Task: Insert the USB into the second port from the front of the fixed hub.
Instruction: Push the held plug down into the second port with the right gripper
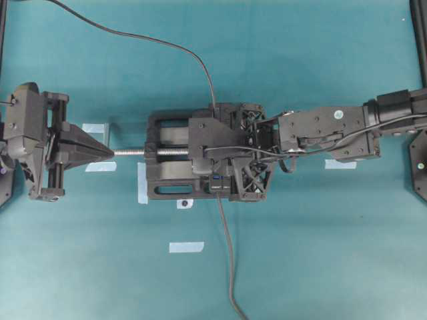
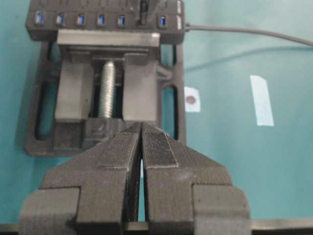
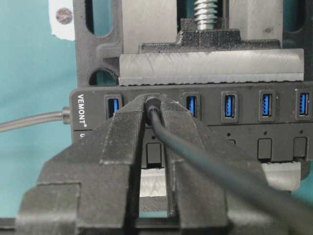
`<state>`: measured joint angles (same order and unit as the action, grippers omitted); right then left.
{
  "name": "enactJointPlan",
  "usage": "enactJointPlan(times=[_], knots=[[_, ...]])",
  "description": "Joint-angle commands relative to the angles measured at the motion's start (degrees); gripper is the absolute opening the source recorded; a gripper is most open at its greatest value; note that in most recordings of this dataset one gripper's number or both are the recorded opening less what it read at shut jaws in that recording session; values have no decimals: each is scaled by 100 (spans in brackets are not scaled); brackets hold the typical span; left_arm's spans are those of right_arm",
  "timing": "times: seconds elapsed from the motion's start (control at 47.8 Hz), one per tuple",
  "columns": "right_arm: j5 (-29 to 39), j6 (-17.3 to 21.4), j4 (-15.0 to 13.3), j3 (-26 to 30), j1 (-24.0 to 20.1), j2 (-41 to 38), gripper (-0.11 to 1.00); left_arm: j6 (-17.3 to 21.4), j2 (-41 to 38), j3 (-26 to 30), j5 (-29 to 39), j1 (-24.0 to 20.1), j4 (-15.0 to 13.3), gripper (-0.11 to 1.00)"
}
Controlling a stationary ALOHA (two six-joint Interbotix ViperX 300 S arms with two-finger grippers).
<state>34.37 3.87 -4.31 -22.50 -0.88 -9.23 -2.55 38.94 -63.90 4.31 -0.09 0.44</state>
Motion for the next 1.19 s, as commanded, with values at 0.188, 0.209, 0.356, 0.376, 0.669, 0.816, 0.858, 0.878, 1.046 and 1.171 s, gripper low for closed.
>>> enactJointPlan(times=[0.188, 0.209, 0.356, 0.376, 0.669, 0.816, 0.858, 0.878, 1.046, 1.171], knots=[[-193, 26, 26, 0, 0, 220, 8, -9, 0, 62, -53, 0, 9, 0], [-211, 26, 26, 0, 9, 237, 8, -9, 0, 62, -53, 0, 9, 0], [-264, 26, 26, 0, 35, 316, 20, -9, 0, 62, -53, 0, 9, 0], [-264, 26, 18, 0, 44, 325, 22, -9, 0, 62, -53, 0, 9, 0], [-220, 35, 26, 0, 53, 343, 84, -9, 9, 53, -53, 0, 9, 0], [-220, 35, 26, 0, 53, 352, 84, -18, 9, 53, -53, 0, 9, 0], [-220, 35, 18, 0, 53, 343, 84, -18, 0, 53, -53, 0, 9, 0], [-220, 35, 26, 0, 53, 343, 84, -18, 0, 53, -53, 0, 9, 0], [-211, 35, 18, -18, 53, 396, 84, -26, 9, 62, -53, 0, 9, 0], [-237, 35, 18, -97, 70, 545, 84, -70, 0, 62, -53, 0, 9, 0]])
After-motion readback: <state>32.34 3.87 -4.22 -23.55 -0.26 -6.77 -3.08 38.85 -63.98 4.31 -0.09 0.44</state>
